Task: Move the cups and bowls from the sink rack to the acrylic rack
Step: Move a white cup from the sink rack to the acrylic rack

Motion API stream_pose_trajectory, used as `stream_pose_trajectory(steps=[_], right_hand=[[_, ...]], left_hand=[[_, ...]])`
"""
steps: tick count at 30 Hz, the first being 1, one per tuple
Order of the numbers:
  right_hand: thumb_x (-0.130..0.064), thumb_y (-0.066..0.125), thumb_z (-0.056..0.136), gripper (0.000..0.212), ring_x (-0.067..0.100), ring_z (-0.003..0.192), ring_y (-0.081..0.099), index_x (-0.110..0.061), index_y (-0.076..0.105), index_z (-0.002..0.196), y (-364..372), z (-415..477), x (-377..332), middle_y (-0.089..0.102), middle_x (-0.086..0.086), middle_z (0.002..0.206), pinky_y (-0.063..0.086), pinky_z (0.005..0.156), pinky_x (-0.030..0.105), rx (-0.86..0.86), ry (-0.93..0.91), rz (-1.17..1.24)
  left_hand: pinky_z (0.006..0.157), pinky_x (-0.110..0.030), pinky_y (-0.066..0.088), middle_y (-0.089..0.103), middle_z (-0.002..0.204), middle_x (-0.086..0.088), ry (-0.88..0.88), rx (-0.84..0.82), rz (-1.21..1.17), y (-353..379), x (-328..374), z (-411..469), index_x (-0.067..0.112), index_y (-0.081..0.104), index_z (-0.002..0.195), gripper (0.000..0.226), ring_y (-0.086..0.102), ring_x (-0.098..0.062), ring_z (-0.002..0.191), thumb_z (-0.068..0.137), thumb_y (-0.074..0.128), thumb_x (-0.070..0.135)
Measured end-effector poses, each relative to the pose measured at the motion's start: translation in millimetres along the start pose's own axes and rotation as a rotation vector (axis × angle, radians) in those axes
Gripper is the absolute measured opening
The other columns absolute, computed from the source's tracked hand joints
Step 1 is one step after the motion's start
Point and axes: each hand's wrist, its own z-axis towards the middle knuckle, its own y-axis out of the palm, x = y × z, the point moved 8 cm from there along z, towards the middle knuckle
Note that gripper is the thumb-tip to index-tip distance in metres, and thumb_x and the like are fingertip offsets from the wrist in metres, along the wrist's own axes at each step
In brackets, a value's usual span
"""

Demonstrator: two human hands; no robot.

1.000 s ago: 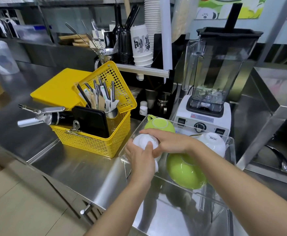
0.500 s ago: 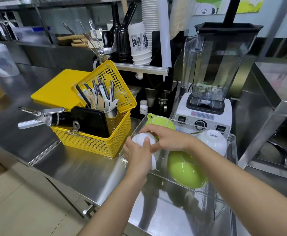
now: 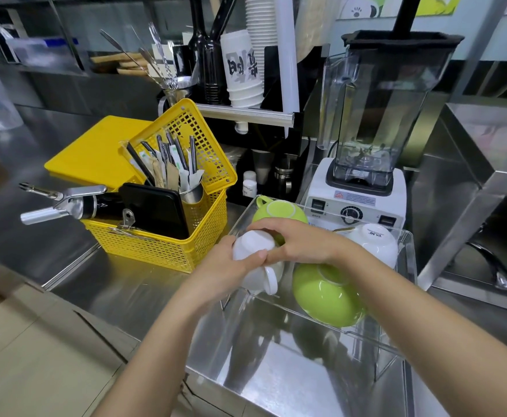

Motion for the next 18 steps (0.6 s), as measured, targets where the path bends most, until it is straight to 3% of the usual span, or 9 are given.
stream_pose_trajectory(steps=[5, 8, 11, 14, 18], right_hand=[[-0.026, 0.07, 0.078, 0.054, 0.017, 0.11, 0.051, -0.014, 0.048, 0.125, -4, -2, 4, 0.056, 0.005, 0.125, 0.036, 0.089, 0.019, 0.063, 0.015, -0.036], [-0.034, 0.068, 0.078, 0.061, 0.017, 0.117, 0.048, -0.016, 0.043, 0.131, -6, -5, 6, 0.052, 0.003, 0.13, 0.036, 0.096, 0.025, 0.101, 0.04, -0.085], [-0.04, 0.067, 0.077, 0.066, 0.014, 0.116, 0.048, -0.022, 0.039, 0.134, -9, -10, 8, 0.05, 0.001, 0.133, 0.037, 0.098, 0.028, 0.171, 0.048, -0.11], [-0.042, 0.067, 0.076, 0.057, 0.014, 0.107, 0.052, -0.026, 0.046, 0.126, -13, -20, 12, 0.056, -0.002, 0.12, 0.043, 0.094, 0.031, 0.27, 0.052, -0.108], [-0.039, 0.067, 0.076, 0.03, 0.016, 0.092, 0.055, -0.017, 0.059, 0.095, -16, -36, 10, 0.061, -0.004, 0.094, 0.047, 0.084, 0.039, 0.401, 0.02, -0.17]], left_hand=[[0.069, -0.016, 0.05, 0.056, 0.108, 0.004, 0.057, -0.099, 0.052, 1, 0, -2, 0.03, 0.043, 0.104, 0.054, 0.056, -0.005, 0.089, 0.068, 0.08, 0.013], [0.095, -0.037, 0.047, 0.049, 0.129, 0.0, 0.084, -0.039, 0.09, -1, 0, 1, 0.027, 0.037, 0.131, 0.082, 0.052, -0.019, 0.112, 0.063, 0.081, 0.018], [0.093, -0.037, 0.049, 0.054, 0.125, 0.002, 0.135, -0.055, 0.054, 2, 3, 2, 0.027, 0.041, 0.132, 0.082, 0.054, -0.019, 0.11, 0.061, 0.081, 0.018], [0.089, -0.034, 0.05, 0.057, 0.119, 0.003, 0.176, -0.053, 0.058, 4, 4, 3, 0.026, 0.045, 0.126, 0.073, 0.057, -0.016, 0.104, 0.064, 0.081, 0.016], [0.091, -0.038, 0.05, 0.057, 0.119, 0.003, 0.201, -0.014, 0.068, 5, 1, 5, 0.03, 0.048, 0.12, 0.072, 0.056, -0.016, 0.106, 0.058, 0.083, 0.025]])
